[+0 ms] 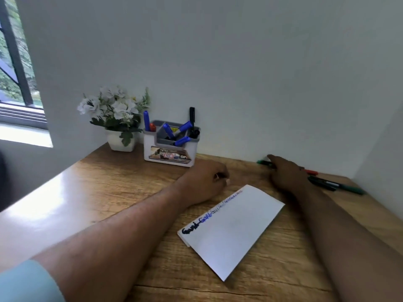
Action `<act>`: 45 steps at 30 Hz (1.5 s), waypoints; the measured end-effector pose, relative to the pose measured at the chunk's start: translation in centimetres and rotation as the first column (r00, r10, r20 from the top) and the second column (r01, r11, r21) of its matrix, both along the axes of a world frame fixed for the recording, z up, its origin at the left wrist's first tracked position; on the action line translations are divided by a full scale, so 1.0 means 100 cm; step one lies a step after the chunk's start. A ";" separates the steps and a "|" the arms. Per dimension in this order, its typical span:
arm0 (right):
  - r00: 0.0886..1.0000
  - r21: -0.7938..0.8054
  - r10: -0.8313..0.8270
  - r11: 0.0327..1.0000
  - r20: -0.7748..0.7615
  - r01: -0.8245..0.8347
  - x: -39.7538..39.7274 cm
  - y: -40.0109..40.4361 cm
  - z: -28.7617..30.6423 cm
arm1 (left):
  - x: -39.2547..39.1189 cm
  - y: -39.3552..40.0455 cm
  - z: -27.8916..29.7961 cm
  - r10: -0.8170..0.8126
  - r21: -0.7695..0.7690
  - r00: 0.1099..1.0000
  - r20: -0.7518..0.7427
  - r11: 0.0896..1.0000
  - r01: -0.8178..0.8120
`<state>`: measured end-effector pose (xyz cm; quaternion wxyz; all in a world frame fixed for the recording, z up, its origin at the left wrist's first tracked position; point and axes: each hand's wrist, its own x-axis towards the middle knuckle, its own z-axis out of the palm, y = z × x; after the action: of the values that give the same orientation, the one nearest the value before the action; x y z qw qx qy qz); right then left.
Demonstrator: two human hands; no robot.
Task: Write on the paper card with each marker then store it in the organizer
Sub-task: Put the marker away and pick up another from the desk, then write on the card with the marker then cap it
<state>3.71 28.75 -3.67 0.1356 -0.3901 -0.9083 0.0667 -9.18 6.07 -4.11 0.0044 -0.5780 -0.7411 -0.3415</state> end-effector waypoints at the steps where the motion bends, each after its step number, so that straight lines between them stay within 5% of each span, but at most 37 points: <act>1: 1.000 -0.025 -0.012 1.000 -0.012 0.012 -0.003 0.001 0.001 | -0.001 0.000 -0.001 0.001 -0.005 1.000 0.007 1.000 -0.001; 4: 0.996 -0.020 -0.021 1.000 -0.089 0.019 -0.011 0.003 0.000 | -0.004 0.000 -0.002 -0.002 -0.018 1.000 0.024 1.000 0.002; 10: 0.990 0.034 -0.059 0.998 0.129 0.055 -0.015 0.010 -0.008 | -0.003 -0.001 -0.001 -0.022 -0.037 1.000 0.016 0.999 0.022; 16: 0.991 0.035 -0.035 0.999 0.126 0.030 -0.013 0.001 -0.003 | -0.005 -0.002 -0.002 -0.024 -0.042 1.000 0.008 0.999 0.024; 21: 0.969 0.217 0.211 0.947 0.132 -0.236 -0.019 -0.023 0.003 | -0.006 -0.002 -0.002 -0.026 -0.025 0.999 0.036 0.999 0.027; 23: 0.913 0.265 0.407 0.884 -0.027 -0.386 -0.024 -0.040 0.005 | -0.007 -0.003 -0.002 -0.013 0.013 0.997 0.079 1.000 0.012; 25: 0.768 0.149 0.507 0.858 -0.391 -0.491 -0.027 -0.066 0.014 | -0.005 -0.003 -0.001 -0.004 0.065 0.993 0.121 0.998 -0.004; 28: 0.440 -0.184 0.214 0.690 -0.872 -0.700 -0.024 -0.107 0.034 | 0.002 -0.006 0.003 -0.023 0.138 0.983 0.183 0.990 -0.003; 32: 0.303 -0.329 -0.133 0.478 -0.944 -0.814 -0.007 -0.135 0.044 | 0.009 -0.005 0.007 -0.042 0.244 0.973 0.226 0.970 -0.015; 34: 0.347 -0.385 -0.168 0.463 -0.923 -0.798 0.003 -0.137 0.043 | 0.015 -0.005 0.008 -0.053 0.250 0.982 0.179 0.968 0.006; 37: 0.664 -0.373 0.104 0.758 -0.741 -0.535 0.013 -0.131 0.037 | 0.020 -0.003 0.005 -0.113 0.200 0.983 0.142 0.976 0.083; 38: 0.718 -0.365 0.138 0.786 -0.683 -0.499 0.014 -0.127 0.035 | 0.020 -0.002 0.004 -0.138 0.180 0.981 0.135 0.977 0.113; 45: 0.686 -0.610 0.067 0.403 -0.724 -0.683 0.021 -0.103 0.045 | 0.020 0.002 0.011 -0.044 0.129 0.990 0.134 0.991 0.027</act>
<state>5.84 18.45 0.80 0.1830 -0.1289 -0.7242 0.6522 -7.22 6.31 -3.02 -0.0157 -0.5650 -0.7059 -0.4269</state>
